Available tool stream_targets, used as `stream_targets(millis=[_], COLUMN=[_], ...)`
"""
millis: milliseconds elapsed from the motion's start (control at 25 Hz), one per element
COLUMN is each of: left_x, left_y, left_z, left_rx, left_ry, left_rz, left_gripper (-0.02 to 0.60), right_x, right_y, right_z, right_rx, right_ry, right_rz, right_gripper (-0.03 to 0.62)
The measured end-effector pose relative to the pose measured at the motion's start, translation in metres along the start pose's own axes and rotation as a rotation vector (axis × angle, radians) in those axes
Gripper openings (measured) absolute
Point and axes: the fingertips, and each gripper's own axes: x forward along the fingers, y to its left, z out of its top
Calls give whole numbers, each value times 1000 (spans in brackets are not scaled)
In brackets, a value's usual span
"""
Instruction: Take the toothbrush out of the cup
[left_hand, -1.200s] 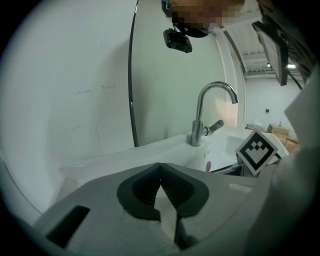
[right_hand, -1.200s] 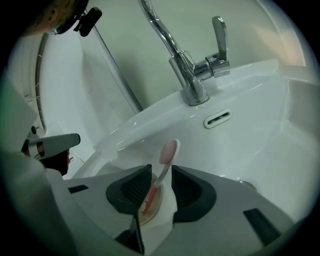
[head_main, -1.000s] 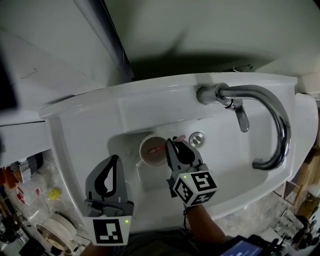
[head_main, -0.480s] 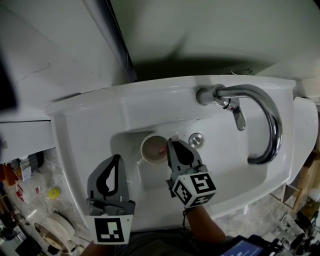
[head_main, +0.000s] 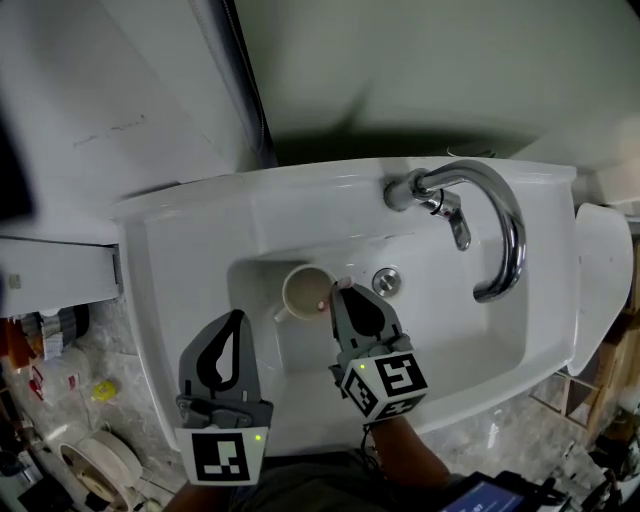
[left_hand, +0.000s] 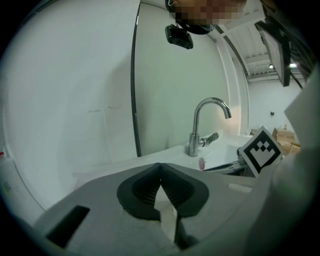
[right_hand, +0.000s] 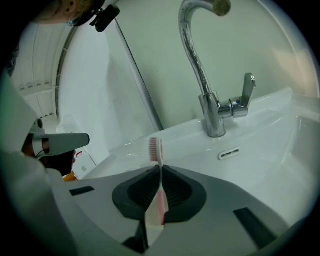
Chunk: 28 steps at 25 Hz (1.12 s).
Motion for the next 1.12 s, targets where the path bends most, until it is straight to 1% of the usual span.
stream_targets(millis=[120,400,520,720,1120], left_x=[-9,-37,-50,-78,-133], left_y=[-2,-10,-16,-27,-42], left_z=[10,38,53,72,122], left_rx=[-13,-6,7,20,78], left_ry=[-28,-112,-152,-203,-341], left_rz=[6,28,32,46,103], left_gripper=[11,11,11,11,11], right_x=[-9,-41,-60,-97,-169], right_y=[10,41,55,82,129], right_z=[10,45,64,94,143], right_rx=[-20,-98,-123,-194,-332], right_ry=[-24,-105,-153,-240,-376], right_rz=[16,63,82,118,159], right_gripper=[26,26,26,26,26])
